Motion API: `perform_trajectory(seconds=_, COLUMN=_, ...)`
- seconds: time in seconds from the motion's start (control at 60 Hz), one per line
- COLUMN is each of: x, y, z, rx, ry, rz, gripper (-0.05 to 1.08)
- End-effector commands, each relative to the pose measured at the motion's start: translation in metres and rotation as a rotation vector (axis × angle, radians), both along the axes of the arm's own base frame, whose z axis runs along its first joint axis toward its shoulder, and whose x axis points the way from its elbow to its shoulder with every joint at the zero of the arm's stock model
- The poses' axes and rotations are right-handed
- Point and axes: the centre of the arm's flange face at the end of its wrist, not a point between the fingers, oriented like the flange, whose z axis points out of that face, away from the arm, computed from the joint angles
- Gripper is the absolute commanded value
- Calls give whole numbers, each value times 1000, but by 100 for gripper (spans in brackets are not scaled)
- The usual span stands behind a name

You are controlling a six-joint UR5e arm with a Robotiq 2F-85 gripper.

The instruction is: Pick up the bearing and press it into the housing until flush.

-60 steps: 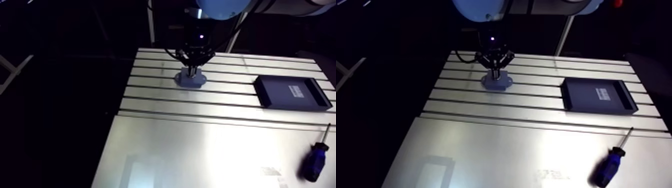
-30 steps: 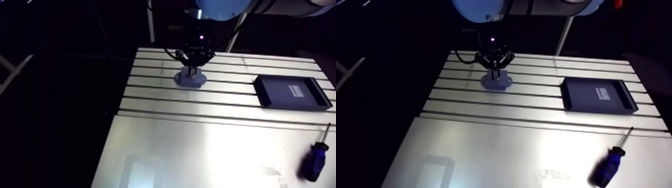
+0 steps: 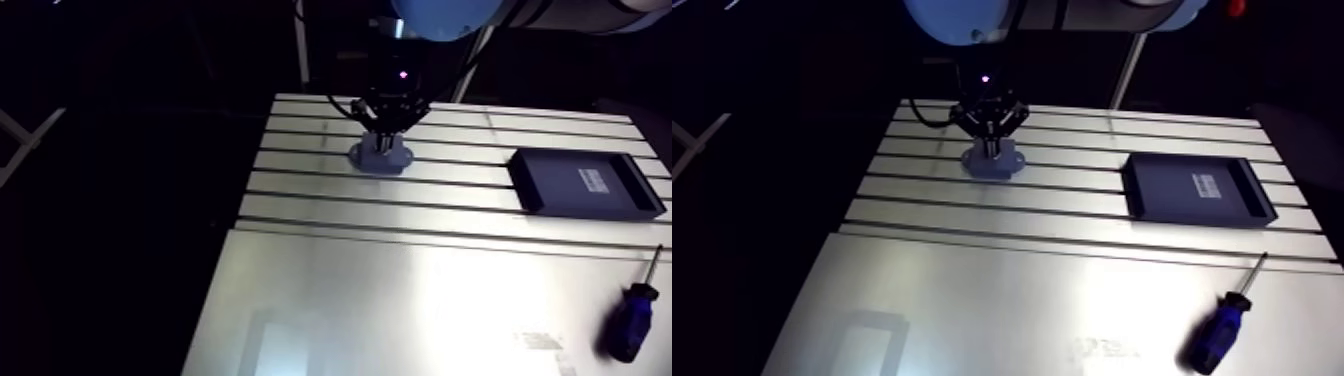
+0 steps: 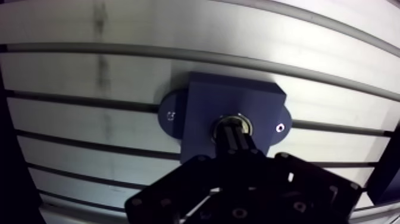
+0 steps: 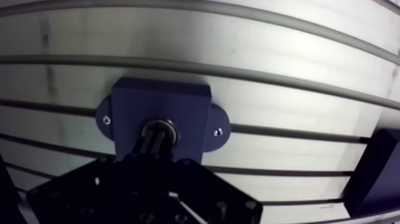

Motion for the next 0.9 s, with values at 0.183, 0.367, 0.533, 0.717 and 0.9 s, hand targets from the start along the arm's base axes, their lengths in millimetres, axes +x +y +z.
perform_trajectory(seconds=0.183, x=-3, y=1, z=9, rx=-2, ry=15, rz=-2, gripper=105)
perform_trajectory(seconds=0.367, x=-7, y=-1, z=22, rx=-2, ry=31, rz=1, gripper=105)
perform_trajectory(seconds=0.533, x=-8, y=-1, z=32, rx=-3, ry=40, rz=2, gripper=105)
perform_trajectory(seconds=0.717, x=-9, y=-1, z=54, rx=-3, ry=26, rz=0, gripper=75)
perform_trajectory(seconds=0.9, x=-5, y=3, z=114, rx=-15, ry=-87, rz=22, gripper=0)
